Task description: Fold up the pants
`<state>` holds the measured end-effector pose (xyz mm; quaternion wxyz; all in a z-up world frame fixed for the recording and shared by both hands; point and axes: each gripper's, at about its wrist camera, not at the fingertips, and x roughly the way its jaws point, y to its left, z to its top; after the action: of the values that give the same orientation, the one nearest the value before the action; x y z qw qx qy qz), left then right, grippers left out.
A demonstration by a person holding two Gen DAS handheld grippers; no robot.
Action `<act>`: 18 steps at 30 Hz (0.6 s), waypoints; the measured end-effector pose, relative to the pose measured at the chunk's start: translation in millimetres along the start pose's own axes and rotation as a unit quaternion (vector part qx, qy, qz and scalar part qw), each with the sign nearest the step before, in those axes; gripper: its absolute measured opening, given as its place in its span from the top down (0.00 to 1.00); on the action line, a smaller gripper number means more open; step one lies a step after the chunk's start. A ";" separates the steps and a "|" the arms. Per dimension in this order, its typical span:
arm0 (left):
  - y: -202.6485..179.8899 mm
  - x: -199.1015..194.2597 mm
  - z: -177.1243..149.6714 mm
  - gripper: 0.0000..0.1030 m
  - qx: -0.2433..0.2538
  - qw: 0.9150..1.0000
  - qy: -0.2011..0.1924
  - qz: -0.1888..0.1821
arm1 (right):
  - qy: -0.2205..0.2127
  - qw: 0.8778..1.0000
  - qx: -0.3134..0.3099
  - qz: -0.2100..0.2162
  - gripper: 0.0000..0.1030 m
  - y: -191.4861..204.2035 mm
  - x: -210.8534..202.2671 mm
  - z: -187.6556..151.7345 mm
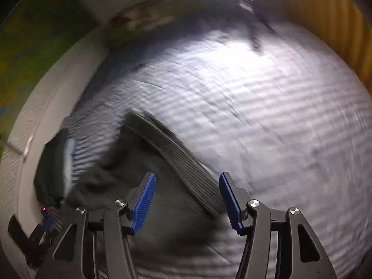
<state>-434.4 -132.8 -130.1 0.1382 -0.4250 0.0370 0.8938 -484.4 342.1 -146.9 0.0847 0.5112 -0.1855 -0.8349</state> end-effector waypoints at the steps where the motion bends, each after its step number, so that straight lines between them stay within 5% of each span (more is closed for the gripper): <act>1: -10.0 2.9 -3.3 0.32 0.016 1.000 0.006 0.000 | 0.010 1.000 0.020 0.004 0.49 -14.2 5.0 -9.4; 5: -41.6 16.4 -13.7 0.32 0.041 0.998 0.031 -0.020 | 0.053 0.991 0.100 0.074 0.48 -49.9 38.9 -35.1; 10: -75.9 41.8 -39.7 0.27 0.133 0.989 0.067 0.018 | 0.059 0.986 0.111 0.112 0.49 -40.5 65.1 -43.5; 11: -77.9 49.4 -43.0 0.32 0.147 0.986 0.075 0.026 | 0.052 0.985 0.111 0.122 0.56 -37.3 66.6 -42.4; 12: -76.7 52.4 -44.6 0.58 0.152 0.984 0.081 0.035 | 0.053 0.982 0.117 0.135 0.80 -33.4 67.5 -41.1; 13: -72.8 55.3 -42.4 0.64 0.152 0.983 0.090 0.038 | 0.057 0.981 0.126 0.138 0.87 -31.3 68.5 -38.3; 16: -46.5 43.6 -18.1 0.68 0.100 0.991 0.089 -0.015 | 0.038 0.983 0.106 0.146 0.92 -13.4 47.7 -20.9; 18: -26.1 32.3 -0.4 0.66 0.072 0.995 0.071 -0.018 | 0.014 0.985 0.083 0.152 0.92 0.0 26.4 -3.7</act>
<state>-446.2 -100.8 -153.9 0.1818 -0.4771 0.1036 0.8536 -493.3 332.6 -170.1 0.1704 0.4935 -0.3283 -0.7872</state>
